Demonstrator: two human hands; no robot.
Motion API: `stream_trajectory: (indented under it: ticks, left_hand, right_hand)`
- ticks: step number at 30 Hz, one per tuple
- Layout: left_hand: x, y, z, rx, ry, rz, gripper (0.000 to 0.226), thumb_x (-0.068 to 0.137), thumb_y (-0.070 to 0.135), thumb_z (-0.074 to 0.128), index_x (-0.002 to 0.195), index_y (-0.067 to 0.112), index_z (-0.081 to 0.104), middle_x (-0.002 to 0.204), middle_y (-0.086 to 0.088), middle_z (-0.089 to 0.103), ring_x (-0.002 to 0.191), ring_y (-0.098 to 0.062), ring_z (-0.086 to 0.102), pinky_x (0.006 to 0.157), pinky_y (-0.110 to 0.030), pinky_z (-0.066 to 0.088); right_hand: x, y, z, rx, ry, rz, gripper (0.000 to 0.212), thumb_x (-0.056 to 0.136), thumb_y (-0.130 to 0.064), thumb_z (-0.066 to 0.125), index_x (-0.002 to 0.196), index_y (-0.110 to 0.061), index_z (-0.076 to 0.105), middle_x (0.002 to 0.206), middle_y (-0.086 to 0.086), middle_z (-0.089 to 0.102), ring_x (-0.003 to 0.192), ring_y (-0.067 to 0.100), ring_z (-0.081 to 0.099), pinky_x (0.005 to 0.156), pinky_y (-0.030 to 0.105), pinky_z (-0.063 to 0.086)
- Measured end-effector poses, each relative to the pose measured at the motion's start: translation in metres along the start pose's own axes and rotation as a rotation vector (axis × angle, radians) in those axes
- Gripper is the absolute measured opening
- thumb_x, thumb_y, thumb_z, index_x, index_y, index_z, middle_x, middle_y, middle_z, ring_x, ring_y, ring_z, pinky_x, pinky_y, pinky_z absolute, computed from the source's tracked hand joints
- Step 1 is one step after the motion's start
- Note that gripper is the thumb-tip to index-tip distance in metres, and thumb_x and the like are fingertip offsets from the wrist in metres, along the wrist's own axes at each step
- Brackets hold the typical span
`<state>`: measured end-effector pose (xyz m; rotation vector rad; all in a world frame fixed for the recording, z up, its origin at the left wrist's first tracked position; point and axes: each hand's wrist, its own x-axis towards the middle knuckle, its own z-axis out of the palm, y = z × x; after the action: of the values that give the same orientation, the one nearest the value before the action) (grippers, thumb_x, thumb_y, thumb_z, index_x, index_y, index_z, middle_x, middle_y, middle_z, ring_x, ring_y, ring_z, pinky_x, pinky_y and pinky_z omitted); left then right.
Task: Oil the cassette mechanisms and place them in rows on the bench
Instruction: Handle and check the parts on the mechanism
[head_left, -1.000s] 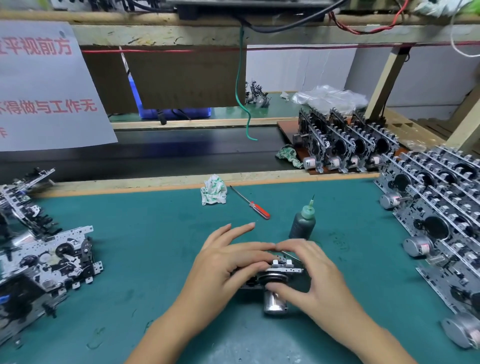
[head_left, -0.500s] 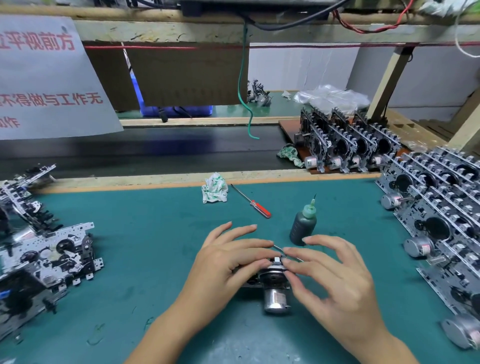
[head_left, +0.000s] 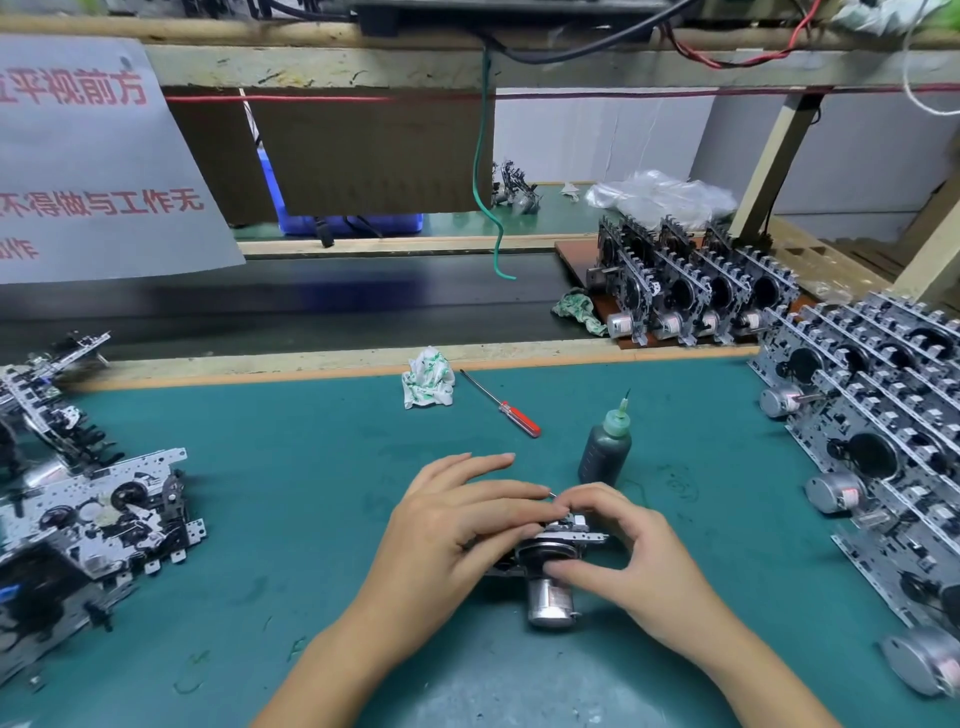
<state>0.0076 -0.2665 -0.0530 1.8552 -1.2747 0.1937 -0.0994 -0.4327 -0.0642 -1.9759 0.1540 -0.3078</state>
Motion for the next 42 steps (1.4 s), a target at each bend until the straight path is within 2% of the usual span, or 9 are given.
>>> stream_trajectory:
  ticks: [12,16,19,21,26,32,34,37,42]
  left_hand:
    - [0.001,0.002,-0.001,-0.013,0.011,0.009,0.024,0.09,0.034,0.052,0.103,0.033,0.073,0.107,0.024,0.067,0.12,0.0,0.049,0.099,-0.025,0.036]
    - [0.0,0.002,-0.001,-0.007,0.014,0.008,0.024,0.091,0.034,0.051,0.104,0.035,0.072,0.109,0.026,0.066,0.121,0.0,0.049,0.099,-0.023,0.035]
    - [0.0,0.002,-0.001,-0.009,0.013,0.005,0.024,0.092,0.035,0.052,0.105,0.036,0.071,0.111,0.027,0.064,0.12,0.0,0.049,0.099,-0.022,0.035]
    - [0.0,0.002,-0.001,-0.014,0.009,0.004,0.024,0.092,0.035,0.052,0.105,0.036,0.071,0.112,0.027,0.064,0.12,0.0,0.05,0.099,-0.022,0.035]
    - [-0.001,0.003,-0.001,-0.019,0.017,-0.018,0.025,0.091,0.038,0.051,0.104,0.036,0.072,0.11,0.028,0.065,0.118,0.001,0.05,0.098,-0.024,0.037]
    - [0.0,0.005,-0.005,-0.068,-0.044,-0.083,0.024,0.089,0.042,0.052,0.107,0.041,0.069,0.116,0.031,0.06,0.119,0.006,0.048,0.099,-0.02,0.035]
    - [-0.002,0.004,-0.01,-0.121,-0.051,-0.134,0.026,0.086,0.042,0.058,0.11,0.051,0.064,0.119,0.035,0.057,0.12,0.009,0.047,0.1,-0.017,0.035]
    - [-0.006,0.001,-0.017,-0.1,-0.02,-0.139,0.028,0.084,0.047,0.058,0.111,0.046,0.065,0.118,0.031,0.059,0.117,0.006,0.051,0.097,-0.017,0.038]
    - [-0.013,0.0,-0.019,-0.091,0.012,-0.12,0.022,0.083,0.044,0.059,0.102,0.037,0.07,0.11,0.026,0.064,0.109,0.001,0.057,0.091,-0.027,0.042]
  right_hand:
    - [-0.002,-0.005,0.001,-0.013,0.031,0.019,0.031,0.069,-0.016,0.083,0.093,-0.027,0.068,0.098,-0.011,0.064,0.1,0.012,0.06,0.096,0.036,0.043]
    - [-0.009,-0.01,0.003,-0.309,0.267,-0.27,0.035,0.073,-0.042,0.07,0.106,-0.034,0.063,0.099,-0.02,0.062,0.1,0.002,0.056,0.089,0.013,0.039]
    - [-0.016,-0.008,0.002,-0.426,0.433,-0.486,0.018,0.084,-0.032,0.063,0.093,-0.019,0.071,0.088,-0.014,0.065,0.086,0.007,0.058,0.078,0.024,0.046]
    - [-0.016,-0.008,0.0,-0.519,0.454,-0.55,0.019,0.086,-0.027,0.06,0.083,-0.013,0.074,0.083,-0.01,0.067,0.081,0.01,0.058,0.072,0.031,0.048]
    - [-0.013,-0.013,-0.008,-0.716,0.449,-0.626,0.021,0.086,-0.028,0.061,0.08,-0.015,0.075,0.082,-0.008,0.068,0.079,0.013,0.056,0.076,0.027,0.045]
    - [-0.016,-0.018,-0.015,-0.478,0.398,-0.453,0.02,0.085,-0.029,0.058,0.083,-0.018,0.075,0.084,-0.011,0.065,0.083,0.012,0.059,0.075,0.03,0.046]
    - [-0.017,-0.018,-0.018,-0.405,0.43,-0.371,0.016,0.084,-0.028,0.059,0.089,-0.022,0.072,0.087,-0.015,0.065,0.086,0.008,0.06,0.079,0.024,0.045]
    - [-0.022,-0.01,-0.015,-0.276,0.461,-0.22,0.017,0.082,-0.016,0.065,0.092,-0.029,0.068,0.086,-0.015,0.065,0.085,0.006,0.062,0.079,0.014,0.044]
    - [-0.019,0.004,-0.001,-0.17,0.109,0.023,0.048,0.074,-0.008,0.077,0.107,-0.039,0.062,0.101,-0.021,0.065,0.102,0.003,0.058,0.086,0.02,0.046]
